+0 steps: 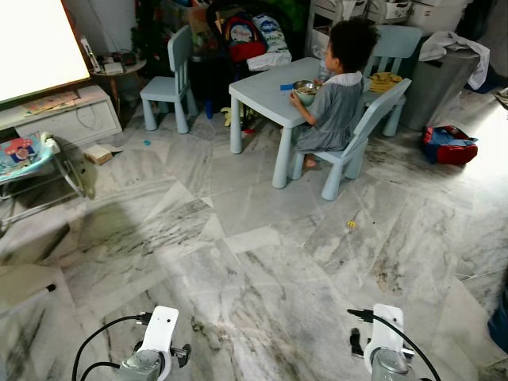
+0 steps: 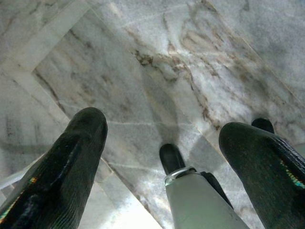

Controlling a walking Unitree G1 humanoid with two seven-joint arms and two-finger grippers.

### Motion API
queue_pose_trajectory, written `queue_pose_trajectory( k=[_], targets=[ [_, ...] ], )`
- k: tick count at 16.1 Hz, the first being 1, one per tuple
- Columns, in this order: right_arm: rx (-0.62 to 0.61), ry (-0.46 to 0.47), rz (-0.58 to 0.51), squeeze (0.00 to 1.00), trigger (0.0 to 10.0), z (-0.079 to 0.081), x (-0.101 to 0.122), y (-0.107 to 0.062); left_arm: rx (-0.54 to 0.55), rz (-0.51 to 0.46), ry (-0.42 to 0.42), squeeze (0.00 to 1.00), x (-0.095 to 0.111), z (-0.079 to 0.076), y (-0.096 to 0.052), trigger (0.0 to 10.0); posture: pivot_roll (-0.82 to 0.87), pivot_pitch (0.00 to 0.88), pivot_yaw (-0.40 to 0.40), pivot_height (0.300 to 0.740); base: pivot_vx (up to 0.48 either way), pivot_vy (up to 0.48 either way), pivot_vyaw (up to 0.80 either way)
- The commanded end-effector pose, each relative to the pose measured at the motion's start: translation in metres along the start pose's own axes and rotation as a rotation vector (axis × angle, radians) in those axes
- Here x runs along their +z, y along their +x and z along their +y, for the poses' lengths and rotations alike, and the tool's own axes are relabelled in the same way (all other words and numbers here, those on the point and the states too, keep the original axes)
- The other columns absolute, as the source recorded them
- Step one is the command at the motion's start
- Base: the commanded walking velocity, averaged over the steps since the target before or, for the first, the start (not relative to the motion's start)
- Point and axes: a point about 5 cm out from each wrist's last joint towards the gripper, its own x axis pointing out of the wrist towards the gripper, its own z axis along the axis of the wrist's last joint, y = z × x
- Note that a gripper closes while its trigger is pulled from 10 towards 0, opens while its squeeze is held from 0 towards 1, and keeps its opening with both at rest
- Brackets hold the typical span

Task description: Hang keys on a hook

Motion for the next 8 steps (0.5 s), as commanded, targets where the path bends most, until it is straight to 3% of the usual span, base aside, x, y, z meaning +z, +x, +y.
queue_pose_trajectory(
  k=[1,5,7,8],
  targets=[
    [-0.033,-0.030,-0.015,0.00,10.0,-0.0019,0.0015,0.0000,0.008,0.010,0.014,0.00,-0.0003,0.0010,0.0000,10.0,-0.08,0.000,-0.008,0.740,0.000,0.000,0.00],
    [-0.210,-0.172,-0.047,0.00,10.0,-0.0084,0.0046,-0.0011,0.019,0.009,0.028,0.00,0.0004,0.0015,0.0001,10.0,-0.07,0.000,-0.010,0.740,0.000,0.000,0.00],
    [-0.292,-0.215,-0.042,0.00,10.0,-0.0103,0.0047,-0.0022,0.020,0.010,0.042,0.00,0.0009,0.0018,0.0001,10.0,-0.08,0.000,-0.011,0.740,0.000,0.000,0.00],
    [-0.275,-0.192,-0.014,0.00,10.0,-0.0096,0.0026,-0.0019,0.020,0.011,0.047,0.00,0.0010,0.0020,0.0001,10.0,-0.08,0.000,-0.010,0.740,0.000,0.000,0.00]
  ],
)
